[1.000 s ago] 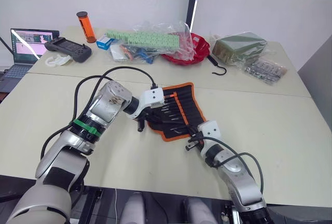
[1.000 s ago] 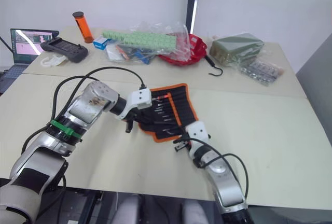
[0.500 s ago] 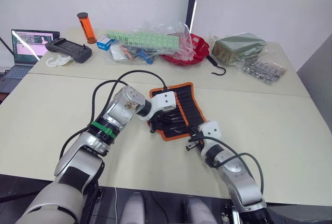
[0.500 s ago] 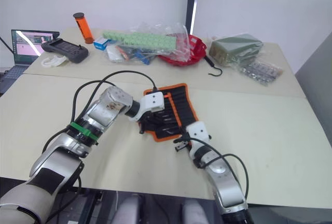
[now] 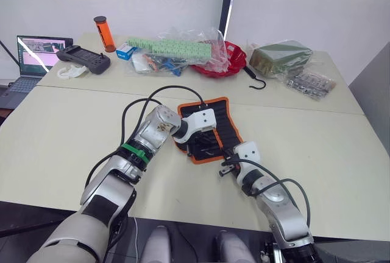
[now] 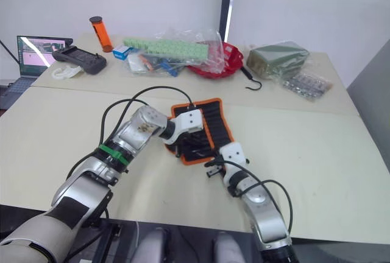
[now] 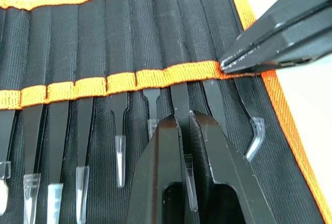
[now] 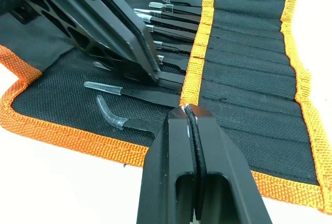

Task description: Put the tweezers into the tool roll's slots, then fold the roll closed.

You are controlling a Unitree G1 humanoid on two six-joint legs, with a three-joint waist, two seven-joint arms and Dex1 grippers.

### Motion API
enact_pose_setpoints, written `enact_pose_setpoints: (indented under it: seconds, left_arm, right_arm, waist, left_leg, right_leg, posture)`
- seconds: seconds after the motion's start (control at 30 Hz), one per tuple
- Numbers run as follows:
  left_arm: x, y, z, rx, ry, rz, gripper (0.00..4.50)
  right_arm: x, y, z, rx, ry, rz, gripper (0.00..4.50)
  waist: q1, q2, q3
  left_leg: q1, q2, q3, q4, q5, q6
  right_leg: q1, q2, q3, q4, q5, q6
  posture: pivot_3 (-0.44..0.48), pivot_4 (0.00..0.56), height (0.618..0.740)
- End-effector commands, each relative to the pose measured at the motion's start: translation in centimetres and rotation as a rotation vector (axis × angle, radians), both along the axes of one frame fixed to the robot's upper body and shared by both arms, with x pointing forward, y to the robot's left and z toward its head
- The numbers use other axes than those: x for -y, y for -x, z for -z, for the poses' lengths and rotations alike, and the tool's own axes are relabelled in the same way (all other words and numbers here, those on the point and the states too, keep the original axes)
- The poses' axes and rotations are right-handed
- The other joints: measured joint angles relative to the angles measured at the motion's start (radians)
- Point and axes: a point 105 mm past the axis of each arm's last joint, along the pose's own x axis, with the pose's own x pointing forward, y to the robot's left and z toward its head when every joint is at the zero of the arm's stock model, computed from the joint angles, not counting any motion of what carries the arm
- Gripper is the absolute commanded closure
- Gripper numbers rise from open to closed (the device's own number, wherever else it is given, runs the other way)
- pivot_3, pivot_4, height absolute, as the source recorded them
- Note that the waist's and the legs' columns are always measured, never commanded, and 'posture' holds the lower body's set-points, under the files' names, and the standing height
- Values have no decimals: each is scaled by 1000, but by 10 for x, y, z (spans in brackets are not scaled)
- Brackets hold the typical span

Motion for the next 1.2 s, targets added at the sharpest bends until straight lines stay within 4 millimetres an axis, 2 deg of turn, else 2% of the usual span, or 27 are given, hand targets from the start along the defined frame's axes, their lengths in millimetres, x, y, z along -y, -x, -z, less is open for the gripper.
enact_pose_setpoints:
  seconds: [0.03, 0.27, 0.33, 0.53, 0.6, 0.7, 0.83, 0.9, 1.03, 1.13, 1.2]
  left_arm:
    - [14, -3, -9, 60, 23, 16, 4464]
    - [14, -5, -8, 64, -10, 11, 4464]
    - [14, -4, -14, 50, 7, 7, 3682]
    - [10, 0, -37, 29, 66, -7, 1852]
    - [1, -2, -49, 38, 85, -32, 1067]
    - [-18, -4, -68, 26, 134, -87, 146]
    - [-46, -4, -94, 15, 238, -146, 146]
    - [-72, -13, -108, 86, 318, -242, 146]
    - [-106, -10, -107, 150, 359, -308, 146]
    - [-131, 3, -98, 138, 386, -351, 146]
    - [-151, 16, -92, 141, 405, -380, 45]
  right_arm:
    - [4, 7, 21, -89, 24, 10, 4500]
    - [4, 9, 21, -93, 24, 10, 4500]
    - [4, 9, 22, -95, 25, 10, 4500]
    - [5, 7, 21, -87, 31, 5, 4500]
    - [7, 5, 16, -71, 29, 6, 4500]
    - [10, 4, 9, -51, 28, -1, 4500]
    - [11, 1, -3, -21, 14, -21, 4500]
    - [14, -2, -17, 16, -11, -24, 4500]
    - [19, -6, -34, 55, -9, -53, 4500]
    - [19, -9, -48, 72, -14, -113, 4500]
    - [12, -9, -58, 69, -14, -193, 3941]
  waist:
    - [1, 0, 0]
    - [7, 0, 0]
    - [6, 0, 0]
    - [-6, 0, 0]
    - [-9, 0, 0]
    - [-12, 1, 0]
    - [-15, 1, 0]
    - [-13, 1, 1]
    - [-14, 4, 2]
    - [-16, 6, 4]
    - [-19, 6, 5]
  left_leg:
    - [0, 0, 0, 0, 0, 0]
    - [0, -2, -2, 1, 0, 0]
    - [0, -2, -2, 1, 0, 0]
    - [0, -1, -3, 0, 0, 0]
    - [0, -1, -3, 0, 0, 0]
    - [0, -1, -3, 0, 0, 0]
    - [0, -1, -3, -1, 0, 0]
    - [-1, -1, -4, 0, 0, 0]
    - [-1, -1, -4, -1, 0, 0]
    - [-1, 0, -4, -1, 0, 0]
    - [-1, 0, -4, -1, 0, 0]
  right_leg:
    - [0, 0, 0, 0, 0, 0]
    - [1, 0, 0, 0, 0, 1]
    - [2, 0, 0, 0, 0, 1]
    - [1, 0, 0, 0, 0, 1]
    - [1, 0, 0, 0, 0, 1]
    - [0, 0, 0, 1, 0, 1]
    - [0, 1, 0, 2, 0, 1]
    - [0, 1, 0, 2, 0, 1]
    - [-1, 0, 0, 2, 0, 1]
    - [-2, 1, 0, 3, 0, 1]
    - [-2, 1, 0, 3, 0, 1]
  posture:
    - [0, 150, 738]
    - [0, 150, 738]
    - [0, 150, 738]
    - [0, 150, 738]
    - [0, 150, 738]
    - [0, 150, 738]
    - [0, 150, 738]
    - [0, 150, 738]
    - [0, 150, 738]
    - [0, 150, 738]
    - [0, 150, 738]
